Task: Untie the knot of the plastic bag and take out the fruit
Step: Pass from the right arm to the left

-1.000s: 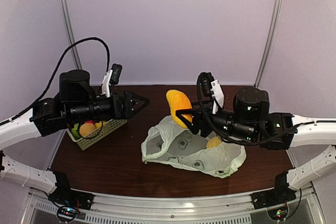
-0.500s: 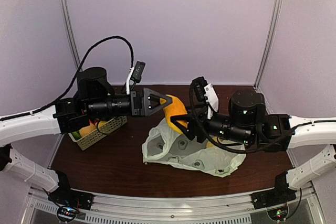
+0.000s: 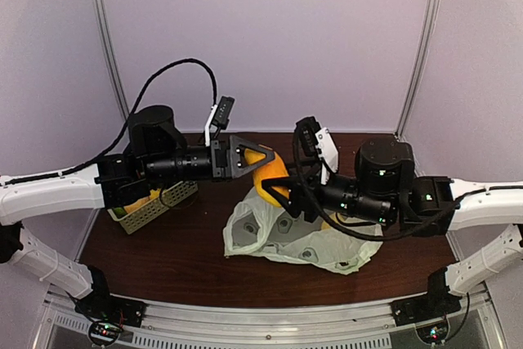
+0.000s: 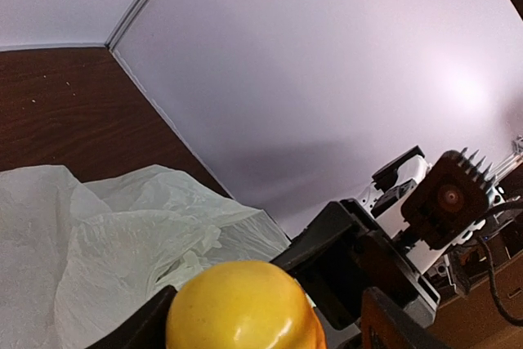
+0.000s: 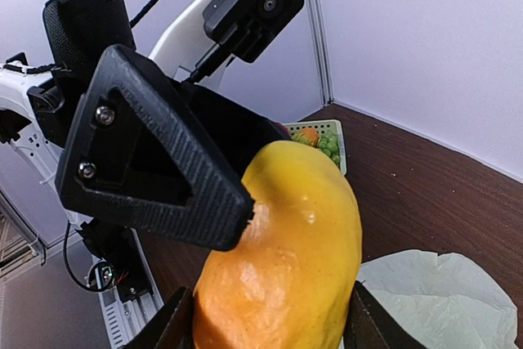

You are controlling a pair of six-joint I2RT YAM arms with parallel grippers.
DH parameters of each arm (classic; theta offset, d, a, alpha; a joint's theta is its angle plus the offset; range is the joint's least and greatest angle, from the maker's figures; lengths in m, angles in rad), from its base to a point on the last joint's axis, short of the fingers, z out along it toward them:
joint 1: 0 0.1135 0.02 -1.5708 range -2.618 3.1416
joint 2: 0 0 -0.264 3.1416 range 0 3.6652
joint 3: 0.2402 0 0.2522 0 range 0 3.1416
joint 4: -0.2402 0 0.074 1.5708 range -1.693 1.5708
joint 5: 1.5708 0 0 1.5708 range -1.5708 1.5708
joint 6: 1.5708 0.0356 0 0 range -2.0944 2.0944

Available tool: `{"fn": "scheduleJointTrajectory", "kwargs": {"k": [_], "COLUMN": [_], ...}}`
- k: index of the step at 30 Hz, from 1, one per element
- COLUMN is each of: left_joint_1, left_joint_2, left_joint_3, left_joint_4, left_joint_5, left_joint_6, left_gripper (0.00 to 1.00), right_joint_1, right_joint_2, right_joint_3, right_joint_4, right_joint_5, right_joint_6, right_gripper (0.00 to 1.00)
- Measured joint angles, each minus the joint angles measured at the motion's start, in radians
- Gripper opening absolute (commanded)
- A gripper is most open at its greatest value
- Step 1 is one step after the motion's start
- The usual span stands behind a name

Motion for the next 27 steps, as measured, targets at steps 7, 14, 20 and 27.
{"fn": "scheduleJointTrajectory", "kwargs": {"k": [7,14,20,27], "left_joint_1": [0.0,0.002,0.001,-0.002], "left_joint_2": [0.006,0.009,0.01,0.006], "left_joint_3": [-0.001,-0.005,-0.006,-0.006], "left_joint_4": [0.014,0.015,0.021,0.025], "left_joint_5": [0.002,-0.004,-0.004,-0.008], "left_joint_6": [-0.021,-0.032,-0.033,-0.023], "left_gripper": [0.57,0.47,0.45,0.43], "right_joint_1": [0.009,0.011,0.015,0.016], "right_joint_2": [0.001,0.002,0.002,-0.013], "right_joint_3": [0.002,0.004,0.004,-0.001], "right_joint_4": [0.0,0.0,0.0,-0.013], "right_joint_5": [0.005,0.011,0.022,0.049], "right_joint_6": [-0.007,-0.009,-0.018,-0.013], "right_gripper": [0.41,0.49,0.77,0.99]}}
